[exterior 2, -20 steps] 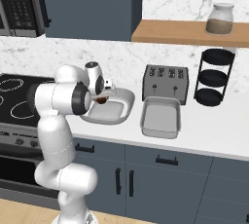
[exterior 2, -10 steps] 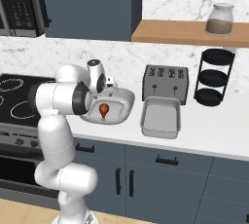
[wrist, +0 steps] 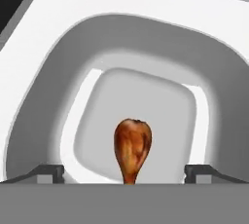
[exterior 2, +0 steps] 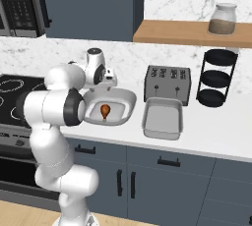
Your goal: Place one corn and one chicken drumstick in each tupperware on the nearby counter, to pack two identical lunches.
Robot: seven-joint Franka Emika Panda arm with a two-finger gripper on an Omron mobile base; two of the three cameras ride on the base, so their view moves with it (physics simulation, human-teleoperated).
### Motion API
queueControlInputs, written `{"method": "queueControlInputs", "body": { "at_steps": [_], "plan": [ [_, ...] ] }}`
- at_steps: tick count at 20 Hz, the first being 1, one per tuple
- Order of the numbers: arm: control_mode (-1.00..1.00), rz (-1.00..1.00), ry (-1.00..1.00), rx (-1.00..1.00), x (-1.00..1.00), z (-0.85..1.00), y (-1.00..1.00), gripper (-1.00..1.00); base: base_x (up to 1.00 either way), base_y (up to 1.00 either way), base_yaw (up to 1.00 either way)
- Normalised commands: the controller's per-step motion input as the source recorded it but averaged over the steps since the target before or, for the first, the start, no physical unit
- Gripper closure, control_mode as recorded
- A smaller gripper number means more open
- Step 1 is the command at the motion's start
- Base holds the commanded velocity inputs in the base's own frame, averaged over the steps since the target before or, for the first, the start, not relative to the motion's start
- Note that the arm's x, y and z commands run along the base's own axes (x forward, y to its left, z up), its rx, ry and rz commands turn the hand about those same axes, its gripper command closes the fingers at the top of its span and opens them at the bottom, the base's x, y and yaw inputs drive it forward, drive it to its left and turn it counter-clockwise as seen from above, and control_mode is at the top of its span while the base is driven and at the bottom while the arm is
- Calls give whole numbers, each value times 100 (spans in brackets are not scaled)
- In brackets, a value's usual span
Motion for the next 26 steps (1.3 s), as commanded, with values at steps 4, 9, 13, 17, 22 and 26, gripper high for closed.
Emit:
{"method": "queueControlInputs", "body": {
  "at_steps": [4, 9, 13, 17, 22, 26],
  "plan": [
    [-100, -3, 9, 6, -100, 7, 0, -100, 0, 0, 0],
    [-100, -6, 12, 3, -100, 20, 0, -100, 0, 0, 0],
    [-100, -12, 7, 0, -100, 46, 0, -100, 0, 0, 0],
    [-100, -13, 6, -1, -91, 41, -3, -100, 0, 0, 0],
    [-100, -19, -1, -8, -84, 40, -3, -100, 0, 0, 0],
    [-100, -34, -23, -2, -73, 28, 3, -100, 0, 0, 0]
  ]
}}
